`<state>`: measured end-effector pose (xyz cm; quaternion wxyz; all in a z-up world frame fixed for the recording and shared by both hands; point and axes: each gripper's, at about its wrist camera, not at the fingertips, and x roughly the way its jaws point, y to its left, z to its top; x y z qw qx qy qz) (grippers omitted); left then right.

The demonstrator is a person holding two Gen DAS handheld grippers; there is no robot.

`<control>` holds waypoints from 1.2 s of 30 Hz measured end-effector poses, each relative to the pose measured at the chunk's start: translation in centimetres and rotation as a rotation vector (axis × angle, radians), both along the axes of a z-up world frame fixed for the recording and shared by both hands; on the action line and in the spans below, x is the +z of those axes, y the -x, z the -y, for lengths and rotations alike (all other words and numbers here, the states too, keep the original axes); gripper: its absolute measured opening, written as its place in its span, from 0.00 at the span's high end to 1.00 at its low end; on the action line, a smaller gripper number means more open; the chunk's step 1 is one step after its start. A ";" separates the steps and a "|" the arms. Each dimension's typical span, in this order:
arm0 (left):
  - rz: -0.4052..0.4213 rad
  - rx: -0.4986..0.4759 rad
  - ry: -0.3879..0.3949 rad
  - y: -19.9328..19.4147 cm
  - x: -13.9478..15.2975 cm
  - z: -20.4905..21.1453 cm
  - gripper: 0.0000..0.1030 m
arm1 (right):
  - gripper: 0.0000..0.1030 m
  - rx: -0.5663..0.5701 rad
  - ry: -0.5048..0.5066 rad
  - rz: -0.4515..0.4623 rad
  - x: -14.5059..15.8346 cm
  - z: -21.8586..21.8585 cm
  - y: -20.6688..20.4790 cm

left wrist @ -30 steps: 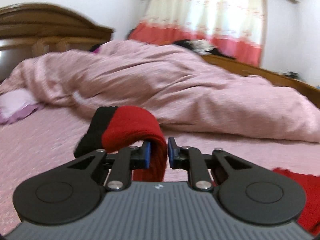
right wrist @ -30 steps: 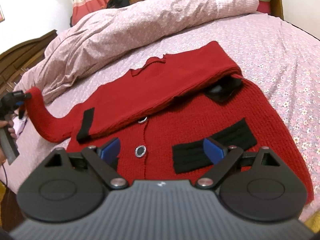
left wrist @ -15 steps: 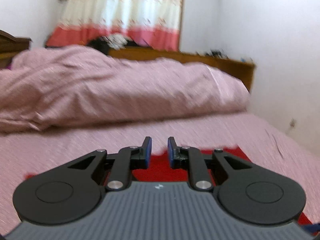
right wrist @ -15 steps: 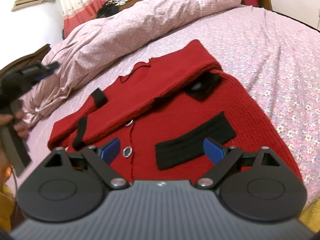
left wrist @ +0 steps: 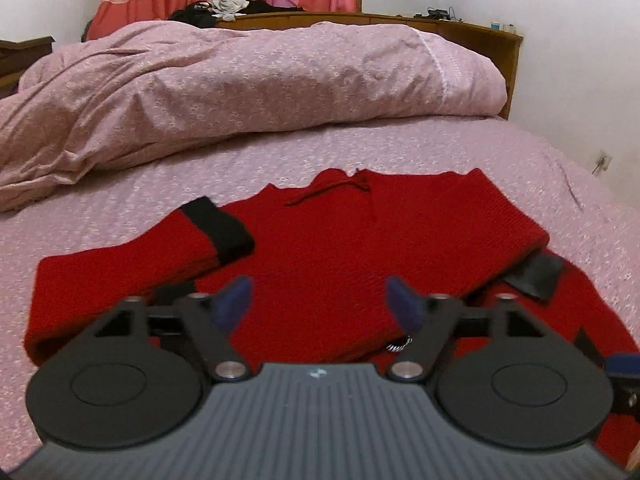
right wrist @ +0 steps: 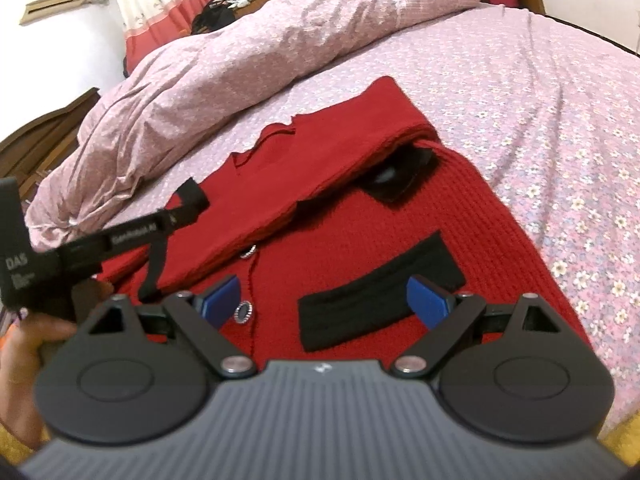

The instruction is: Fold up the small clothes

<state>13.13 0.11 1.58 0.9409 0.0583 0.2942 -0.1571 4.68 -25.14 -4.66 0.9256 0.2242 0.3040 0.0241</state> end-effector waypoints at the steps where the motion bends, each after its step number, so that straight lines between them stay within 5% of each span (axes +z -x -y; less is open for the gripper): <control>1: -0.005 0.001 -0.009 0.3 0.0 -0.2 0.14 | 0.11 0.010 0.006 0.002 0.1 -0.2 -0.2; 12: -0.180 0.260 -0.034 -0.3 0.5 -6.0 0.06 | 0.11 0.192 0.070 0.023 2.3 -3.9 -6.2; 19: -0.277 0.442 0.012 -1.8 -0.3 -11.9 0.03 | 0.11 0.305 0.045 -0.064 2.0 -8.1 -13.7; 36: -0.372 0.573 0.069 -4.2 -2.6 -17.4 0.01 | 0.12 0.342 0.164 -0.220 -0.3 -16.7 -29.5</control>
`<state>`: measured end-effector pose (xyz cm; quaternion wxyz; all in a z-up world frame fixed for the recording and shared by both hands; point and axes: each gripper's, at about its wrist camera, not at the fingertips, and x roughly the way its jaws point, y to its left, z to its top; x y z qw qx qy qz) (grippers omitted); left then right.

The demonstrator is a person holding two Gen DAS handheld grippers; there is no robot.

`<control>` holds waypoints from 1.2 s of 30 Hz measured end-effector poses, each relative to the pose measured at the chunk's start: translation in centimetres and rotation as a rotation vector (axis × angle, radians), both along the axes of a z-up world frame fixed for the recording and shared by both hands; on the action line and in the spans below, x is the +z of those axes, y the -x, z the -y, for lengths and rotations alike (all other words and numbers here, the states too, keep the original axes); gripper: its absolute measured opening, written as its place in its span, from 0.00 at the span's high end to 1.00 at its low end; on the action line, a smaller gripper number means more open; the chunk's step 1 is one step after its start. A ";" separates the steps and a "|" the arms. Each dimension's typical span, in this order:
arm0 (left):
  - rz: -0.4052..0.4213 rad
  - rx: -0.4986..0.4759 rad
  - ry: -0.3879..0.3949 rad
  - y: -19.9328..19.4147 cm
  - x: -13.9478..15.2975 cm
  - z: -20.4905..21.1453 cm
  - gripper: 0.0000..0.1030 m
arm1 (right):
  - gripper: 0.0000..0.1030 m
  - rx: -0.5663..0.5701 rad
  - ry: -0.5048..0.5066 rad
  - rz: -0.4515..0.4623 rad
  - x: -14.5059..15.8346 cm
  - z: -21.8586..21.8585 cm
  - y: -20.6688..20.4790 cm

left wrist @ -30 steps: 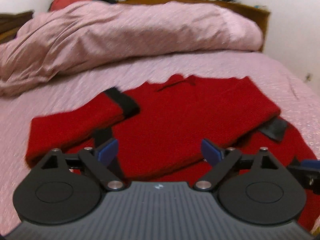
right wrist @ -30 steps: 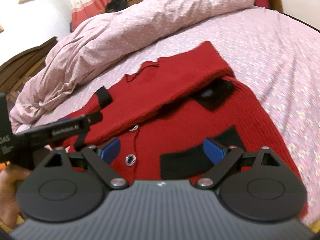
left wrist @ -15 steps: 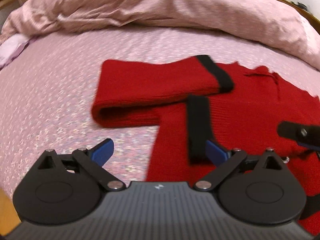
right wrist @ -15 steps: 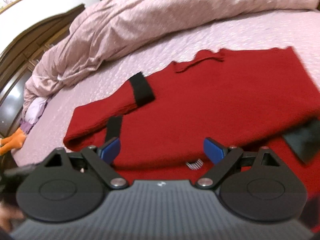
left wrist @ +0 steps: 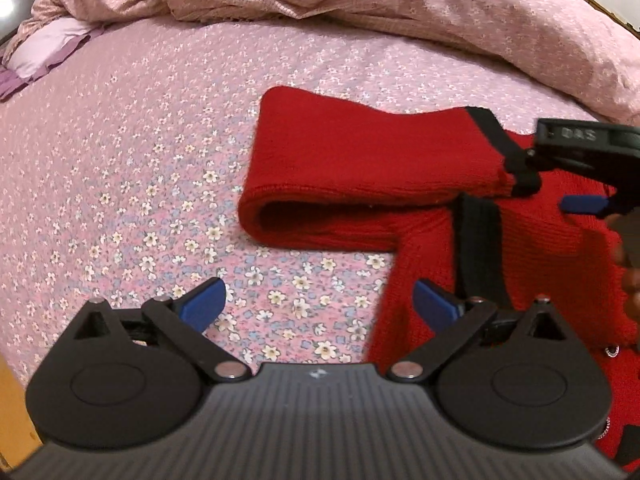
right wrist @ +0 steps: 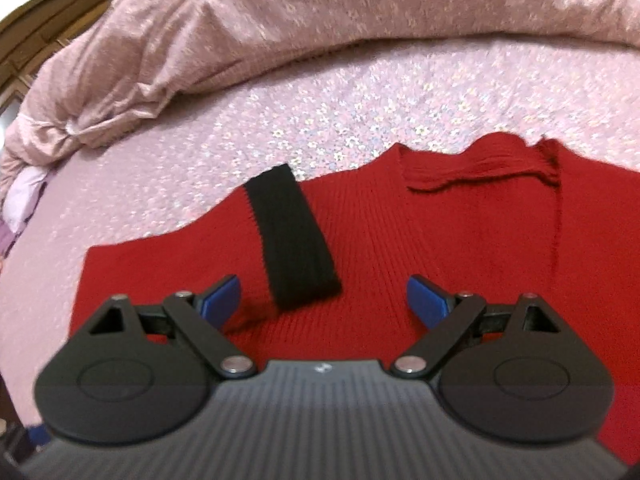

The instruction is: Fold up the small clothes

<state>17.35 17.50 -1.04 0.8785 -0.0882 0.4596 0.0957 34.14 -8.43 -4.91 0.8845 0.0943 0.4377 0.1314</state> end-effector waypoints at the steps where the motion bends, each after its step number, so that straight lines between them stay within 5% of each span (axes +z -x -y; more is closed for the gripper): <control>1: -0.002 -0.001 0.004 0.0 -0.2 0.0 0.01 | 0.12 -0.002 -0.005 -0.009 -0.3 -0.2 -0.4; 11: -0.016 0.015 0.035 -0.4 -1.6 -0.5 0.01 | 0.24 0.015 0.071 -0.020 -1.0 -3.4 -1.6; 13: -0.012 0.014 0.037 -0.3 -1.6 -0.6 0.01 | 0.44 0.016 0.045 -0.013 -0.5 -3.5 -1.7; 15: -0.008 0.013 0.037 -0.2 -1.5 -0.6 0.01 | 0.76 0.027 0.051 0.002 -0.1 -3.7 -1.4; 17: -0.005 0.012 0.035 -0.1 -1.4 -0.7 0.01 | 0.81 0.033 0.048 0.012 0.4 -3.5 -1.0; 30: 0.027 0.007 0.016 0.5 -0.2 -0.3 0.01 | 0.85 -0.009 -0.224 0.157 7.1 2.1 6.3; 36: 0.042 0.001 0.026 -0.3 -0.4 0.9 0.01 | 0.85 0.048 -0.114 0.170 7.1 0.3 4.8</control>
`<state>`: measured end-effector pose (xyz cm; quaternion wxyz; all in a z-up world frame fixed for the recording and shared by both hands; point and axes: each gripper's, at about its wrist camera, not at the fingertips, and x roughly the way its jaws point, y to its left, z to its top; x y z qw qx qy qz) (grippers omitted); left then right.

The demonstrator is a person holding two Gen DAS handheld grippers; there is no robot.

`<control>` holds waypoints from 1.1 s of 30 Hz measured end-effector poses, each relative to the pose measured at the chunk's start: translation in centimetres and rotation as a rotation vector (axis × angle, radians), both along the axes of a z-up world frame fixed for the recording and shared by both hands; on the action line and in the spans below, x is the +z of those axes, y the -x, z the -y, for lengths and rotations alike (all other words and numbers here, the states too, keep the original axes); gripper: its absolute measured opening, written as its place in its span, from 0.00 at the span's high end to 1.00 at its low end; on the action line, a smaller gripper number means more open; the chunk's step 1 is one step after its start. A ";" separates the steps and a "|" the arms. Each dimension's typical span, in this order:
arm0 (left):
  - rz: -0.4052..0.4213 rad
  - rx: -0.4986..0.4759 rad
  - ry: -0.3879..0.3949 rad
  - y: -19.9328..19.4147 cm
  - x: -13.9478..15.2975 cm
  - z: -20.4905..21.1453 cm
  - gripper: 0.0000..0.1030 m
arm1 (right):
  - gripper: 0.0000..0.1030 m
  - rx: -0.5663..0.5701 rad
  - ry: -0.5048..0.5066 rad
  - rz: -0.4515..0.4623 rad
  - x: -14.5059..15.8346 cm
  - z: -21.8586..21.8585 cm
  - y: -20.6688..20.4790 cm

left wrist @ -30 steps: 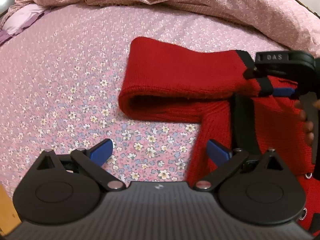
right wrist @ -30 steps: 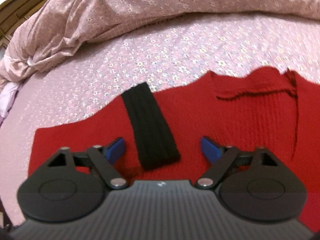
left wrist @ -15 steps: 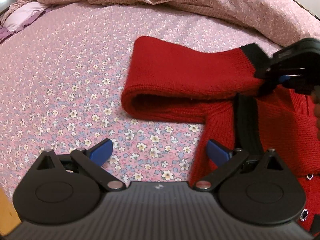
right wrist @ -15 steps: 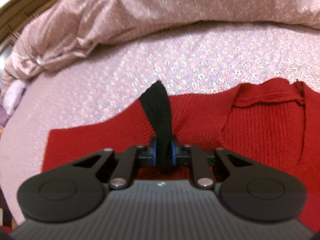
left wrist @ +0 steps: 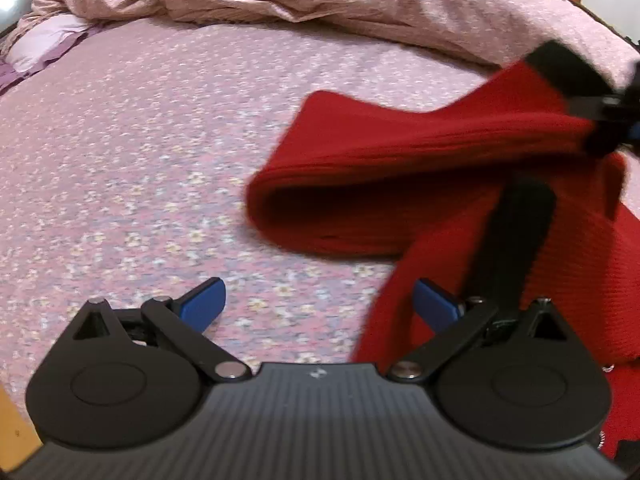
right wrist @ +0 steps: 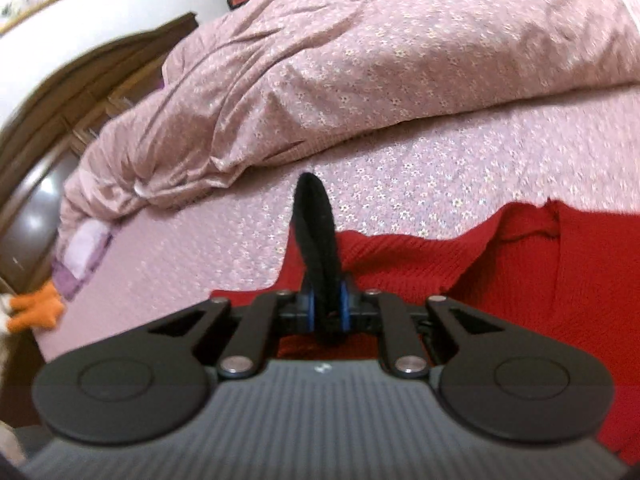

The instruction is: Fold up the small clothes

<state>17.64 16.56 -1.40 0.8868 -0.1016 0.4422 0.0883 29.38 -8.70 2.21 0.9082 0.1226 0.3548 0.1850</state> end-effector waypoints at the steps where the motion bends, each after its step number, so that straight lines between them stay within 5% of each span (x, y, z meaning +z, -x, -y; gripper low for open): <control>1: 0.000 -0.007 -0.005 -0.2 -0.2 0.3 0.01 | 0.85 0.001 0.028 -0.004 -0.5 -0.5 -0.6; 9: -0.009 -0.032 -0.075 -2.4 -2.3 1.1 0.00 | 0.77 -0.056 0.100 -0.087 -5.1 -0.9 -4.1; 16: 0.009 -0.073 -0.082 -3.2 -2.5 0.7 0.00 | 0.77 -0.043 -0.012 -0.025 -3.2 0.8 -4.8; 20: 0.013 -0.070 -0.061 -3.0 -2.5 0.3 0.00 | 0.62 -0.028 0.085 -0.022 -3.1 -0.6 -6.2; 26: 0.019 -0.073 -0.052 -3.0 -2.3 0.2 0.00 | 0.63 0.059 0.122 -0.063 -5.1 -3.5 -6.9; 28: 0.021 -0.071 -0.053 -3.0 -2.2 0.3 0.00 | 0.75 0.101 0.132 -0.059 -5.2 -4.5 -6.6; 29: 0.023 -0.070 -0.053 -2.9 -2.2 0.3 0.00 | 0.96 0.130 0.136 -0.047 -5.0 -5.0 -6.3; 33: 0.037 -0.074 -0.057 -3.0 -1.8 0.3 0.00 | 0.97 0.203 0.124 0.058 -2.5 -6.0 -4.5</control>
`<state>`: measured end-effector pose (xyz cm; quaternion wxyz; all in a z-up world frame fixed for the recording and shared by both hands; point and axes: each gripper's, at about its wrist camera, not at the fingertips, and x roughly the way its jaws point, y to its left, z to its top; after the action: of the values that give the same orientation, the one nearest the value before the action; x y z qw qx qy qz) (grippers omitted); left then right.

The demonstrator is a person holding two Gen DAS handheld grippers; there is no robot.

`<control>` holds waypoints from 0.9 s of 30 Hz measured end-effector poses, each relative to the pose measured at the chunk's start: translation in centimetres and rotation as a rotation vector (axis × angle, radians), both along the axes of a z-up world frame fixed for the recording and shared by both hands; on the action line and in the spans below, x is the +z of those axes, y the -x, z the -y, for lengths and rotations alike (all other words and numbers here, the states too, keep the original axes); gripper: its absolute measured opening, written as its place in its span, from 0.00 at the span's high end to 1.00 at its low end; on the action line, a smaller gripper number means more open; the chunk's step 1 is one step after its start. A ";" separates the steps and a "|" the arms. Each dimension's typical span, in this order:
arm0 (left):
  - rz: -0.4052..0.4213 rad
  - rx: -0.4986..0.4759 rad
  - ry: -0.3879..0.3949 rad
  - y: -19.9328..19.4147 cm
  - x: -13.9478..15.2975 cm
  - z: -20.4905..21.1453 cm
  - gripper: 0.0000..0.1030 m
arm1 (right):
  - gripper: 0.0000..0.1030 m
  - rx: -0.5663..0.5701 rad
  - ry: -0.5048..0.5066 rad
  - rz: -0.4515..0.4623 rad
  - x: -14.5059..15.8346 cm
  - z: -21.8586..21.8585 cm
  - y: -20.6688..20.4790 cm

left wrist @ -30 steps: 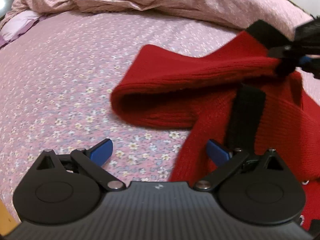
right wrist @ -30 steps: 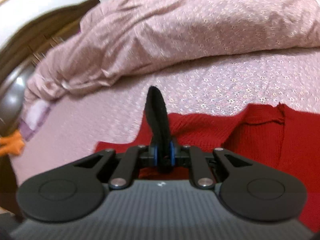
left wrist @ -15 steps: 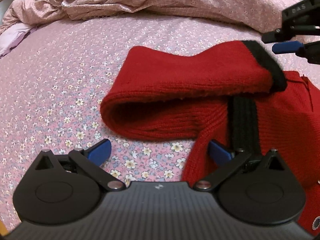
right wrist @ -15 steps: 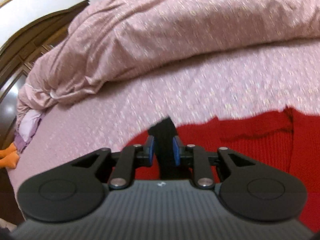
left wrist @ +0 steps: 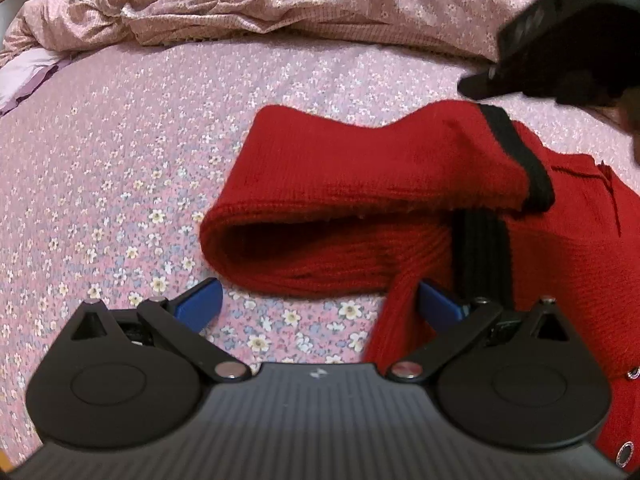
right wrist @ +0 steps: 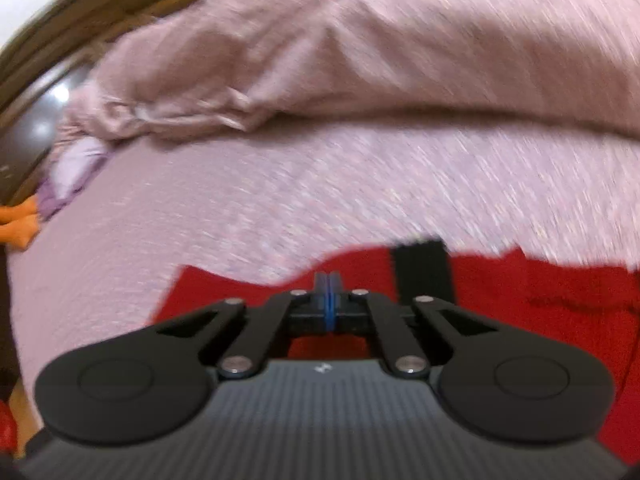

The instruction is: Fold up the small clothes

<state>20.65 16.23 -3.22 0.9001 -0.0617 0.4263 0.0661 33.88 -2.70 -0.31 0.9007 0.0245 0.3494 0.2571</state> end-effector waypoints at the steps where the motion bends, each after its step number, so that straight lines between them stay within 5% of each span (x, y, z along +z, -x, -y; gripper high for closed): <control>1: 0.000 0.002 0.002 0.0 0.1 0.0 0.00 | 0.97 -0.015 -0.004 0.001 0.5 0.2 0.1; 7: -0.016 0.009 0.005 -0.6 0.4 0.1 0.00 | 0.93 -0.218 -0.028 -0.181 -1.3 5.9 -1.6; 14: 0.070 -0.052 0.053 -0.3 2.8 0.6 0.00 | 0.92 -0.240 -0.102 -0.318 -5.3 8.8 -1.9; 19: 0.107 -0.122 0.103 -0.3 3.4 1.6 0.04 | 0.92 -0.260 -0.094 -0.310 -5.9 7.2 -1.8; 22: 0.083 -0.147 0.057 -0.8 2.5 2.8 0.05 | 0.91 -0.249 -0.097 -0.294 -5.5 7.2 -1.3; 23: 0.068 -0.136 0.027 -1.1 2.1 3.1 0.05 | 0.85 -0.239 -0.118 -0.297 -5.5 7.5 -1.2; 25: 0.023 -0.093 -0.033 -1.6 0.9 3.0 0.05 | 0.48 -0.211 -0.186 -0.340 -5.5 8.6 -1.0; 26: 0.013 -0.067 -0.053 -1.9 0.3 2.7 0.04 | 0.21 -0.197 -0.230 -0.367 -5.7 9.2 -0.9; 27: 0.014 -0.043 -0.071 -1.9 -0.1 2.3 0.04 | 0.17 -0.188 -0.286 -0.384 -5.8 9.8 -0.7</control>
<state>22.54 13.96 -3.36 0.9059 -0.0211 0.4184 0.0611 34.55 -12.52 -6.06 0.8251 0.2323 0.4704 0.2096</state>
